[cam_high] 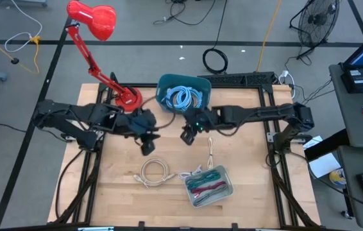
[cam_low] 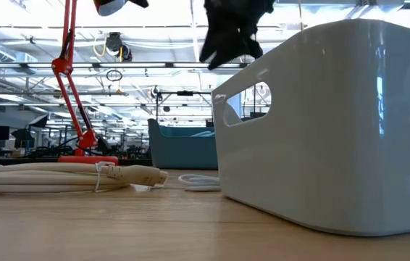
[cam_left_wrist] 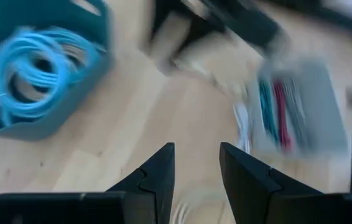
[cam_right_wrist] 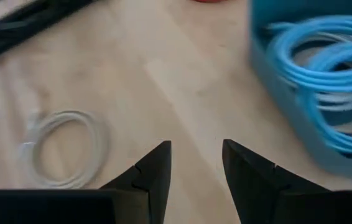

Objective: Pick & Place USB Port
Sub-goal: Put the brown charger cable into the gray bin

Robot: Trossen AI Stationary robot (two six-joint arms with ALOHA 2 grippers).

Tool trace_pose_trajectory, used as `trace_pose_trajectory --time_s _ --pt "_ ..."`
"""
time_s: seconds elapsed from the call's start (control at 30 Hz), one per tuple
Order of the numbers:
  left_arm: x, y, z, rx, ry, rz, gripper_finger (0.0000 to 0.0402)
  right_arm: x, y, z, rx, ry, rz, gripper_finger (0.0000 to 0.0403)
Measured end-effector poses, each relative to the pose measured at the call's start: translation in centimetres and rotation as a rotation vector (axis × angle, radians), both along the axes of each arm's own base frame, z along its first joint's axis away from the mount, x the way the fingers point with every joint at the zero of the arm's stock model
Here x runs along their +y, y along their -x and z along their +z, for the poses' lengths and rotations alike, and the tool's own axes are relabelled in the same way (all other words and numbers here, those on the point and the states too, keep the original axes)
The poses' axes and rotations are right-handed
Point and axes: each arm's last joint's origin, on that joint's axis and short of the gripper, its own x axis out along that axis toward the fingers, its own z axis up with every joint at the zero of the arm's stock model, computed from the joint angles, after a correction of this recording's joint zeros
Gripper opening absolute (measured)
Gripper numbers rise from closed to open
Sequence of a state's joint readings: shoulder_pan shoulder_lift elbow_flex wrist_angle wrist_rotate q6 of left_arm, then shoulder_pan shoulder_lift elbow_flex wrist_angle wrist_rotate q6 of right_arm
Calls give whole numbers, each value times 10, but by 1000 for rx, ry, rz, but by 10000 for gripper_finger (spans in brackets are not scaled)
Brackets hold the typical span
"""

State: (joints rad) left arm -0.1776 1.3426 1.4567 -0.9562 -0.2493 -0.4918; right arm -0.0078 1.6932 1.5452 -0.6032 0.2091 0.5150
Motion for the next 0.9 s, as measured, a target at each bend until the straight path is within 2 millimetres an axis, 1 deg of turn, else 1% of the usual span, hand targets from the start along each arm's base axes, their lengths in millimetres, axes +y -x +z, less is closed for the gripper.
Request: trace_pose_trajectory --time_s 0.1,0.2,0.3,0.37,0.47,0.6,0.73,0.83,0.9 --pt "-3 5 -6 102 -27 -171 131 -16 5 1 29 0 -43 136" --pt "-9 12 -9 172 -61 -286 131 -29 7 2 28 7 -72 137" --pt "-18 13 -13 194 -85 -362 131 -41 8 1 40 15 -92 136" --pt "-23 15 -20 218 -88 -391 131 -47 10 1 41 19 -105 137" --pt "-29 17 -35 269 -84 -396 131 -52 10 1 45 25 -107 137" --pt "-33 19 -61 332 -66 -368 131 -53 12 0 70 37 -94 134" --pt "-33 18 -83 358 -34 -315 131 -52 23 -8 210 25 -80 130" --pt "-33 17 -92 354 -15 -288 131 -48 35 -15 354 -44 -56 127" --pt "-34 17 -93 349 -8 -278 131 -45 43 -18 431 -97 -44 125"
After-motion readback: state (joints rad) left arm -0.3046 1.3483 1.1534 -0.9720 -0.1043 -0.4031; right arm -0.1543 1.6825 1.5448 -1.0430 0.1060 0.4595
